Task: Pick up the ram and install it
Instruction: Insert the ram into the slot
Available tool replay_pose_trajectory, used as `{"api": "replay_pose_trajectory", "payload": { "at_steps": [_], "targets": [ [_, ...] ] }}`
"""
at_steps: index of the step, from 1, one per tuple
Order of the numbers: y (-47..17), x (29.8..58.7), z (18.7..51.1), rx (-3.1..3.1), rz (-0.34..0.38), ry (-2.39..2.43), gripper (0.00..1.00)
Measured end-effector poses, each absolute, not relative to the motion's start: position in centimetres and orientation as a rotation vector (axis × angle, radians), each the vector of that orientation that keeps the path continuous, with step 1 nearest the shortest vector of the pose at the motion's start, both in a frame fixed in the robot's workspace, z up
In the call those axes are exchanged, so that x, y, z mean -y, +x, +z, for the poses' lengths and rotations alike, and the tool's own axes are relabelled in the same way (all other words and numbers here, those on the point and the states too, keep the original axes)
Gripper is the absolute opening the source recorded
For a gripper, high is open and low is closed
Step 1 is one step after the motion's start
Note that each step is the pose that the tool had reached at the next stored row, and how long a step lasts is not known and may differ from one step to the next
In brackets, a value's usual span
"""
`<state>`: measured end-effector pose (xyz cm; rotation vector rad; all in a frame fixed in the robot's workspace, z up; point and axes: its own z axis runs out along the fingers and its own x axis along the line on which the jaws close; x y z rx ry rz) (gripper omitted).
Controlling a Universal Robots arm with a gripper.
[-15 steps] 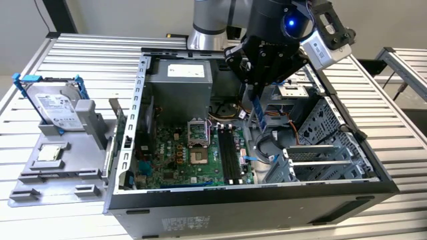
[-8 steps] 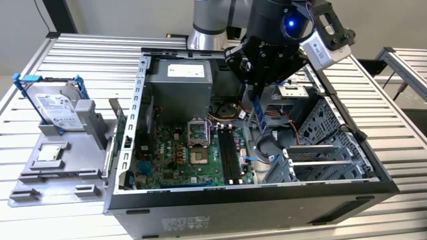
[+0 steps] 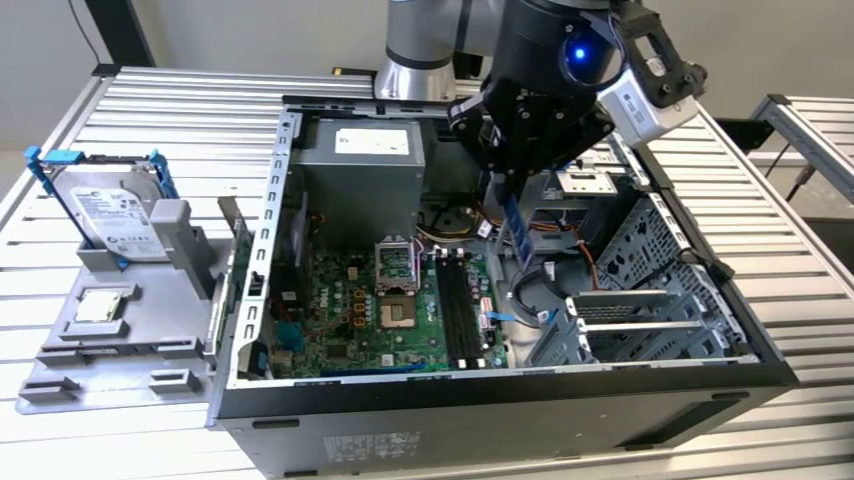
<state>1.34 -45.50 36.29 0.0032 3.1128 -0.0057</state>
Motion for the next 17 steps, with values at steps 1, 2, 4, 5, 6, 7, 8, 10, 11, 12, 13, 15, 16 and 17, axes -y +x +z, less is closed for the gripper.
{"api": "replay_pose_trajectory", "payload": {
  "at_steps": [1, 2, 4, 5, 6, 7, 8, 10, 11, 12, 13, 15, 16, 17],
  "targets": [
    [1.34, 45.5, 36.23, -3.113, -0.006, 0.003, 0.0],
    [1.34, 45.5, 36.18, -3.113, -0.006, 0.003, 0.0],
    [1.34, 45.5, 36.07, -3.113, -0.006, 0.003, 0.0],
    [1.34, 45.5, 36.02, -3.113, -0.006, 0.003, 0.0],
    [1.34, 45.5, 35.96, -3.113, -0.006, 0.003, 0.0],
    [1.34, 45.5, 35.92, -3.113, -0.006, 0.003, 0.0],
    [1.34, 45.5, 35.87, -3.113, -0.006, 0.003, 0.0],
    [1.34, 45.5, 35.79, -3.113, -0.006, 0.003, 0.0],
    [1.34, 45.5, 35.74, -3.113, -0.006, 0.003, 0.0],
    [1.34, 45.5, 35.7, -3.113, -0.006, 0.003, 0.0],
    [1.34, 45.5, 35.65, -3.113, -0.006, 0.003, 0.0],
    [1.34, 45.5, 35.56, -3.113, -0.006, 0.003, 0.0],
    [1.34, 45.5, 35.51, -3.113, -0.006, 0.003, 0.0],
    [1.34, 45.5, 35.46, -3.113, -0.006, 0.003, 0.0]
  ]
}}
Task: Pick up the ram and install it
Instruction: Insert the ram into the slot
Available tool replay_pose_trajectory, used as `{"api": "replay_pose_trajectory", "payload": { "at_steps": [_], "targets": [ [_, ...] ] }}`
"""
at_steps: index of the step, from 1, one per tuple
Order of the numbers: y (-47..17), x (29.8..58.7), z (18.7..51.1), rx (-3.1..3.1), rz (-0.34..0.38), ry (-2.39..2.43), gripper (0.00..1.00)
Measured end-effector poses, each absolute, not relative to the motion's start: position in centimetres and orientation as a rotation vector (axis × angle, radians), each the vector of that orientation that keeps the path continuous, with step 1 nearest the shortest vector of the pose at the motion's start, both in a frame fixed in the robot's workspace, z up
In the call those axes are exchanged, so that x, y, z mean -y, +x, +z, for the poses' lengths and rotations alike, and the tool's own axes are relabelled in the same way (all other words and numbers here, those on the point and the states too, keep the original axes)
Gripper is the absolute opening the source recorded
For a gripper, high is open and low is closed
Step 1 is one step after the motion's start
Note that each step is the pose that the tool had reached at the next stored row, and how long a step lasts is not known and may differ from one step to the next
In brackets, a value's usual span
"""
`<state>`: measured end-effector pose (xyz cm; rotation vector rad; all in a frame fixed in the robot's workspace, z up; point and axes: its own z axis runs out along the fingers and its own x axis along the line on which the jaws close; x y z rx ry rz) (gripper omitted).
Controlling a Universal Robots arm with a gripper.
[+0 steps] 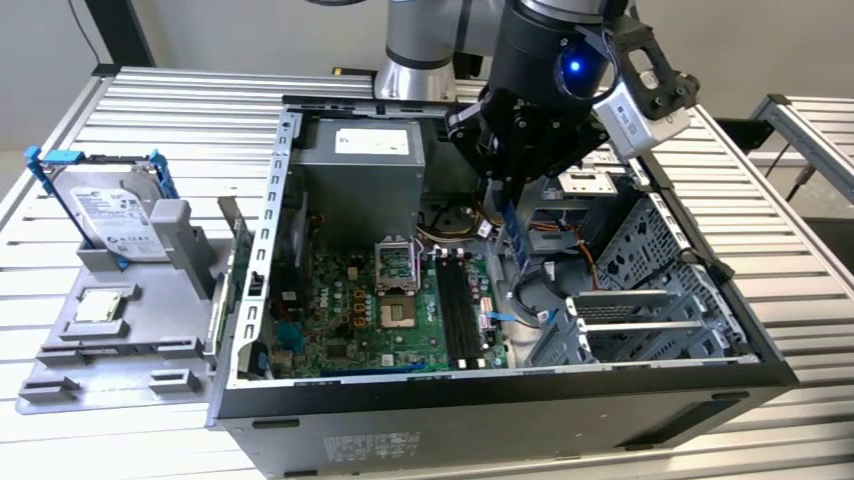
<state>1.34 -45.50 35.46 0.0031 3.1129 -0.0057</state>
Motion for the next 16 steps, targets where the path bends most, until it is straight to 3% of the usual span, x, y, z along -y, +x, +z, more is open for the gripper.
{"api": "replay_pose_trajectory", "payload": {
  "at_steps": [16],
  "targets": [
    [1.34, 45.5, 34.62, -3.113, -0.006, 0.003, 0.0]
  ]
}}
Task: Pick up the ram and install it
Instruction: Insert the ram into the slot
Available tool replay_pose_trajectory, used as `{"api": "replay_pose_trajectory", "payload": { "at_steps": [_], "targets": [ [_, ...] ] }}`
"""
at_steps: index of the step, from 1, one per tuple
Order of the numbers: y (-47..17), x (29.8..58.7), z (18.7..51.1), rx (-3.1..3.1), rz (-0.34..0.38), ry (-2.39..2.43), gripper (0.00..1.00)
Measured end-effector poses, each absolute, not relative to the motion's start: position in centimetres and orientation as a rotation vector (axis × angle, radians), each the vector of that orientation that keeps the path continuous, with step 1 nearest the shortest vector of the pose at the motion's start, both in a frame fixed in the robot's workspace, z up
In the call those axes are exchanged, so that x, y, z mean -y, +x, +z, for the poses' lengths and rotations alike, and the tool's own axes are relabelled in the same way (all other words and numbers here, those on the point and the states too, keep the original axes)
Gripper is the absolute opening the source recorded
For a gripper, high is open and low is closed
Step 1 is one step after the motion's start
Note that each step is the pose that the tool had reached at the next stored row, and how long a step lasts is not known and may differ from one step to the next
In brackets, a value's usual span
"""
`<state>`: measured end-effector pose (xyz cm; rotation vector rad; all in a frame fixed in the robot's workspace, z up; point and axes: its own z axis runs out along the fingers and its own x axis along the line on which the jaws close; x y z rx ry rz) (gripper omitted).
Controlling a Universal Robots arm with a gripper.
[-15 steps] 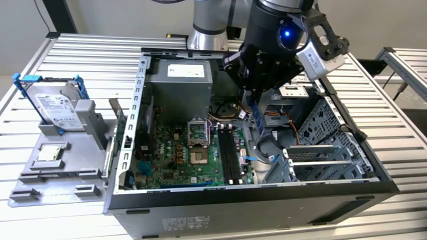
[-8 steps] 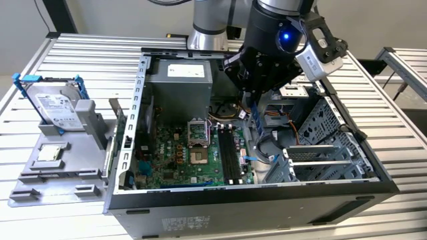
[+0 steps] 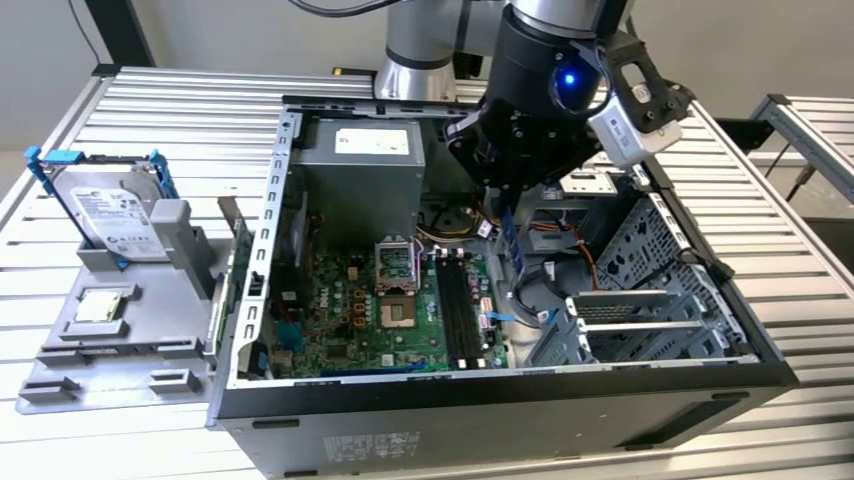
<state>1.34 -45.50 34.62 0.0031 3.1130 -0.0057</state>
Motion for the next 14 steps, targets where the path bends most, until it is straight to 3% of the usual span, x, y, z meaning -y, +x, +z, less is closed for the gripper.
{"api": "replay_pose_trajectory", "payload": {
  "at_steps": [14],
  "targets": [
    [1.34, 45.5, 33.78, -3.114, -0.006, 0.003, 0.0]
  ]
}}
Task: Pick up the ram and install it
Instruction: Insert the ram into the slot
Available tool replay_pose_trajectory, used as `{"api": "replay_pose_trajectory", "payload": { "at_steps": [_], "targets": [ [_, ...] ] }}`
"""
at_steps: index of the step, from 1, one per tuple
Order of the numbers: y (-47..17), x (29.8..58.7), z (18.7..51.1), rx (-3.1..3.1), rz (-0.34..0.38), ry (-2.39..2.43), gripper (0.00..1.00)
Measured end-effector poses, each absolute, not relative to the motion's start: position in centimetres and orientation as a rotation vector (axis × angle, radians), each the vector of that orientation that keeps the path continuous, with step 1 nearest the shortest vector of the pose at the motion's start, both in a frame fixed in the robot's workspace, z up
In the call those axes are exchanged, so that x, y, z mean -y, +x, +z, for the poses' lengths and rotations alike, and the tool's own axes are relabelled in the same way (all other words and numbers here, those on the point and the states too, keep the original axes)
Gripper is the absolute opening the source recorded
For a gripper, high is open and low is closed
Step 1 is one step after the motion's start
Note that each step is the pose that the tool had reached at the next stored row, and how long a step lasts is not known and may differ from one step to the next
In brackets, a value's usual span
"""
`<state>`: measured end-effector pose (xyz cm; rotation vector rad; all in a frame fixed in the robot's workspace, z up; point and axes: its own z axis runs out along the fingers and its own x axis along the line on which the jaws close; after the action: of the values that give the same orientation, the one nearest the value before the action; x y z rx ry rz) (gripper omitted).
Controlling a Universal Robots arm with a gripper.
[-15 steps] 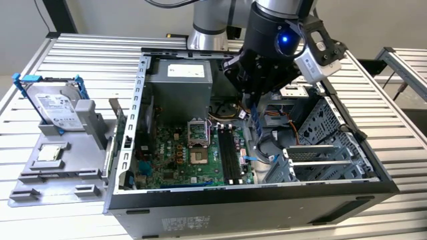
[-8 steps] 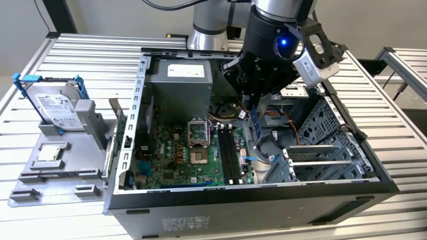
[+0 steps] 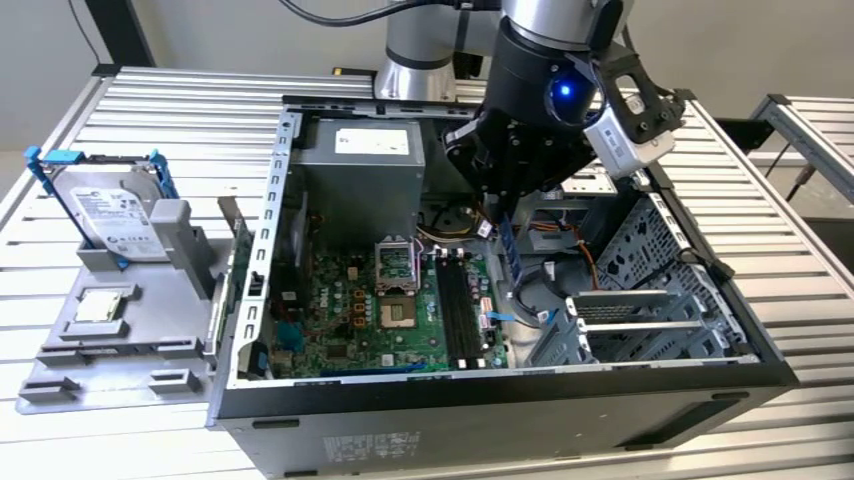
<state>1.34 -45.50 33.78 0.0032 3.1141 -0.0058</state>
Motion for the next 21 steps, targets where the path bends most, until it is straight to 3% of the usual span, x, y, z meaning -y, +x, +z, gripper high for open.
{"api": "replay_pose_trajectory", "payload": {
  "at_steps": [21],
  "targets": [
    [1.39, 45.5, 32.94, -3.117, -0.006, 0.005, 0.0]
  ]
}}
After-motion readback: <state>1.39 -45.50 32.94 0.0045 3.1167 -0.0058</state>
